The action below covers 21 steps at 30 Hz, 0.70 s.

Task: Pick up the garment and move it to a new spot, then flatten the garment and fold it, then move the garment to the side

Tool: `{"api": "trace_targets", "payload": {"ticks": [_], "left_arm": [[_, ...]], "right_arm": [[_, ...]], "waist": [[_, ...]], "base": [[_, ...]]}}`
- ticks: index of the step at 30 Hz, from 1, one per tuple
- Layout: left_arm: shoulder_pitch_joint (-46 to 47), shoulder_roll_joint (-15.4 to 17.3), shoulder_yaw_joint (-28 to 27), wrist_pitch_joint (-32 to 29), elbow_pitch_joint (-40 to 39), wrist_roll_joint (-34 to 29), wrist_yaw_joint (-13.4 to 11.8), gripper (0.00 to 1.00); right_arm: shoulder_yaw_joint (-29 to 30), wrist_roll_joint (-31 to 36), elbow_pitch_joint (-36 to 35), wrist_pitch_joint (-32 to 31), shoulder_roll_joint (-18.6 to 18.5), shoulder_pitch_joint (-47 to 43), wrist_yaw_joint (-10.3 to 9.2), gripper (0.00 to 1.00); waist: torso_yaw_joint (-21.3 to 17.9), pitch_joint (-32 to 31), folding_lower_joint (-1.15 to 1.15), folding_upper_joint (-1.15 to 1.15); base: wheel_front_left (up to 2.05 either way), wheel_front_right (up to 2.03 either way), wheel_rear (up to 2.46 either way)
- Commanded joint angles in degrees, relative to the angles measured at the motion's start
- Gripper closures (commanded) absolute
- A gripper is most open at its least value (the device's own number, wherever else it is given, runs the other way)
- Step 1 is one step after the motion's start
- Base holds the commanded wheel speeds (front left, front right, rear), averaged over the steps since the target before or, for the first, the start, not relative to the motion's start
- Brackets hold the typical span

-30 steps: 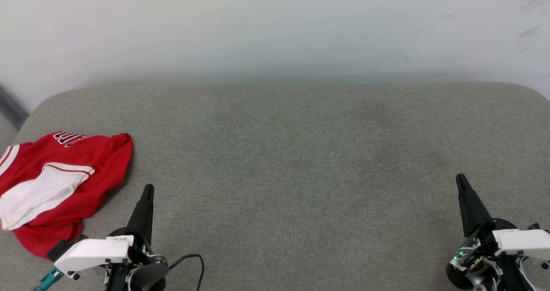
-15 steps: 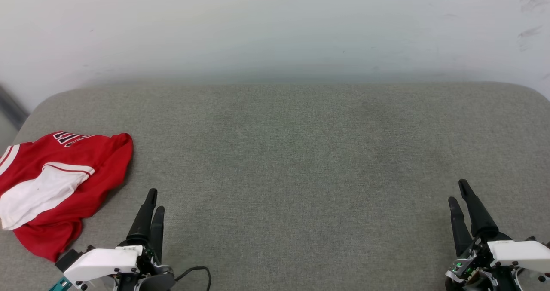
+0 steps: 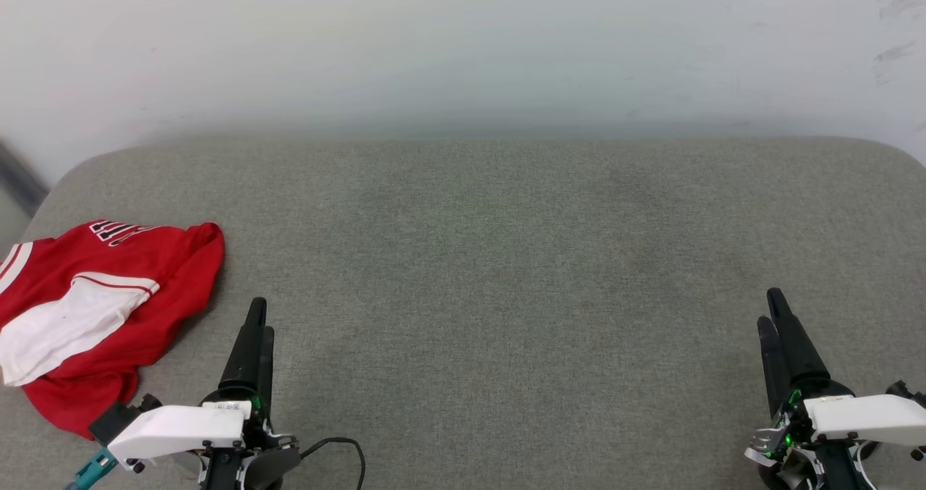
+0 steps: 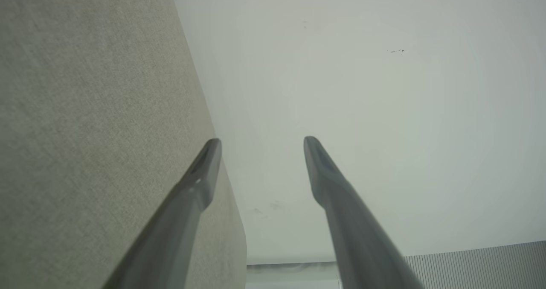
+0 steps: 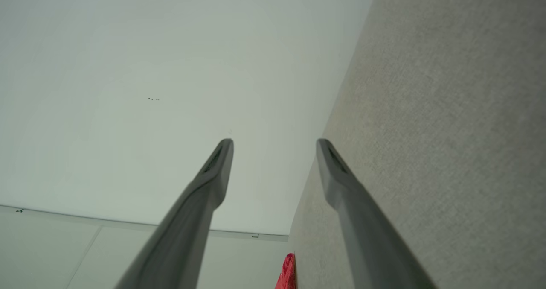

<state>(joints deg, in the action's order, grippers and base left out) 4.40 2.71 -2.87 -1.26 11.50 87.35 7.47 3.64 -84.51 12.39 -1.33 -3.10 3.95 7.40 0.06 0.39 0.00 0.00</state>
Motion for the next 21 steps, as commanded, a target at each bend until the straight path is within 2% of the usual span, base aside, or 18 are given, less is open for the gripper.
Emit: {"api": "trace_targets", "payload": {"ticks": [1,8,10,15,21], "left_arm": [[1.6,0.1,0.2,0.4,-1.4,-1.0,0.0,0.0],[1.8,0.1,1.9,2.1,-3.6,-10.7,0.0,0.0],[1.8,0.1,2.6,2.7,-4.3,-15.4,0.0,0.0],[1.9,0.1,3.9,3.8,-5.0,-23.2,0.0,0.0],[2.0,0.3,4.6,5.0,-4.9,-32.1,0.0,0.0]], "right_arm": [[-0.2,1.3,-1.4,0.5,-0.4,1.0,0.1,0.0],[0.0,11.8,-3.6,2.2,-0.4,1.0,0.1,0.0],[0.2,17.3,-4.6,2.8,-0.3,1.0,0.11,0.0],[0.3,26.2,-6.0,3.9,-0.1,0.8,0.11,0.0],[-0.3,34.6,-7.1,4.2,0.0,0.5,0.11,0.0]], "waist": [[0.0,0.0,0.0,0.0],[0.1,0.1,0.0,0.0],[0.1,0.1,0.0,0.0],[0.0,0.2,0.0,0.0],[0.0,0.2,0.0,0.0]], "base": [[0.0,0.0,0.0],[0.0,0.0,0.0],[0.0,0.0,0.0],[0.0,0.0,0.0],[0.0,0.0,0.0]]}}
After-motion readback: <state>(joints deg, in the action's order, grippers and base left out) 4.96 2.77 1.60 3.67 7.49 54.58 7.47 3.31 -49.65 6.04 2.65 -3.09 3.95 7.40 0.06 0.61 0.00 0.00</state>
